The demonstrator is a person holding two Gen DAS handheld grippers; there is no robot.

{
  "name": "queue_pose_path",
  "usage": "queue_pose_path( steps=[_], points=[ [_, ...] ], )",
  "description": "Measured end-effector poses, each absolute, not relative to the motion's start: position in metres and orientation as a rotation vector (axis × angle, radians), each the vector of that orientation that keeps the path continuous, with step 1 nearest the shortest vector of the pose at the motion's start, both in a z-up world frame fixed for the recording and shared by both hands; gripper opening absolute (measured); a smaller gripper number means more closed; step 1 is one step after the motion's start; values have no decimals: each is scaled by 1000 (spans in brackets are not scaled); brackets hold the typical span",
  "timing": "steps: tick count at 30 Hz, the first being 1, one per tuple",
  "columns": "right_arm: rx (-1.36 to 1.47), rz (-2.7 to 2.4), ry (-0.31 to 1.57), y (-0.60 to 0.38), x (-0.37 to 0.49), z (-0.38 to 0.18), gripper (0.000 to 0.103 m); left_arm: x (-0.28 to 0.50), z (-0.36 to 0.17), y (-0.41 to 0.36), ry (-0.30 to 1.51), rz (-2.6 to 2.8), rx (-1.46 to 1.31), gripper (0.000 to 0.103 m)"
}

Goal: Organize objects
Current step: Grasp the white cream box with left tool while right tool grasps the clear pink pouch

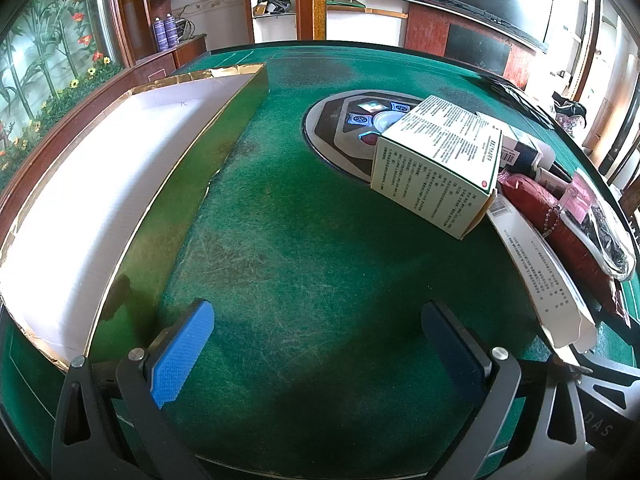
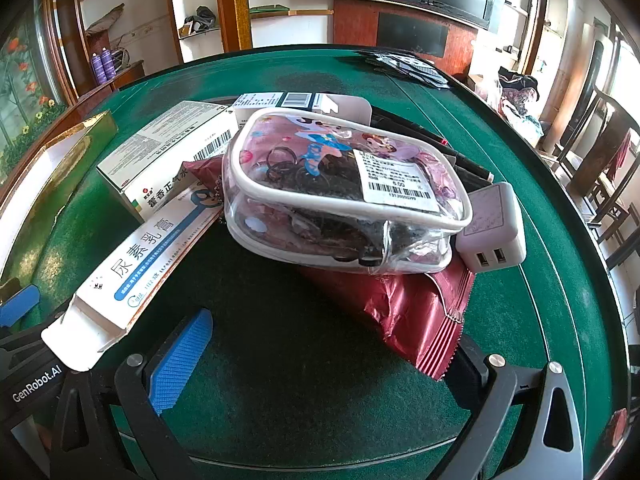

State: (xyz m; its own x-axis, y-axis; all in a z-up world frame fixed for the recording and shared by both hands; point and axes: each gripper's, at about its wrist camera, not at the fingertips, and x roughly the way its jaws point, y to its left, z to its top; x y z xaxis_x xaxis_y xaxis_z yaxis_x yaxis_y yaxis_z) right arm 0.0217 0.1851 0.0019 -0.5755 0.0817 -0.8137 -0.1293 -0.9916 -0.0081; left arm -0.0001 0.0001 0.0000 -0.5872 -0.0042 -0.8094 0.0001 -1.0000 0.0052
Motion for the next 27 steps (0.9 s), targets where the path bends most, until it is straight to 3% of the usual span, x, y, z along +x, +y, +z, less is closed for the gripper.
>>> queue_pose_path(
  steps=[12, 18, 23, 27],
  points=[
    [-1530, 2724, 2, 182, 36, 5, 103, 21, 3, -1, -91, -2850, 1579, 103],
    [-1413, 2795, 18, 199, 74, 28, 102, 37, 25, -7, 113, -2974, 1645, 103],
    [-1214, 2818, -67, 222, 102, 54, 102, 39, 46, 35, -161, -3026, 1501, 103],
    [-1202, 2817, 44, 246, 105, 57, 103, 21, 33, 72, -328, -2978, 1591, 103]
  ],
)
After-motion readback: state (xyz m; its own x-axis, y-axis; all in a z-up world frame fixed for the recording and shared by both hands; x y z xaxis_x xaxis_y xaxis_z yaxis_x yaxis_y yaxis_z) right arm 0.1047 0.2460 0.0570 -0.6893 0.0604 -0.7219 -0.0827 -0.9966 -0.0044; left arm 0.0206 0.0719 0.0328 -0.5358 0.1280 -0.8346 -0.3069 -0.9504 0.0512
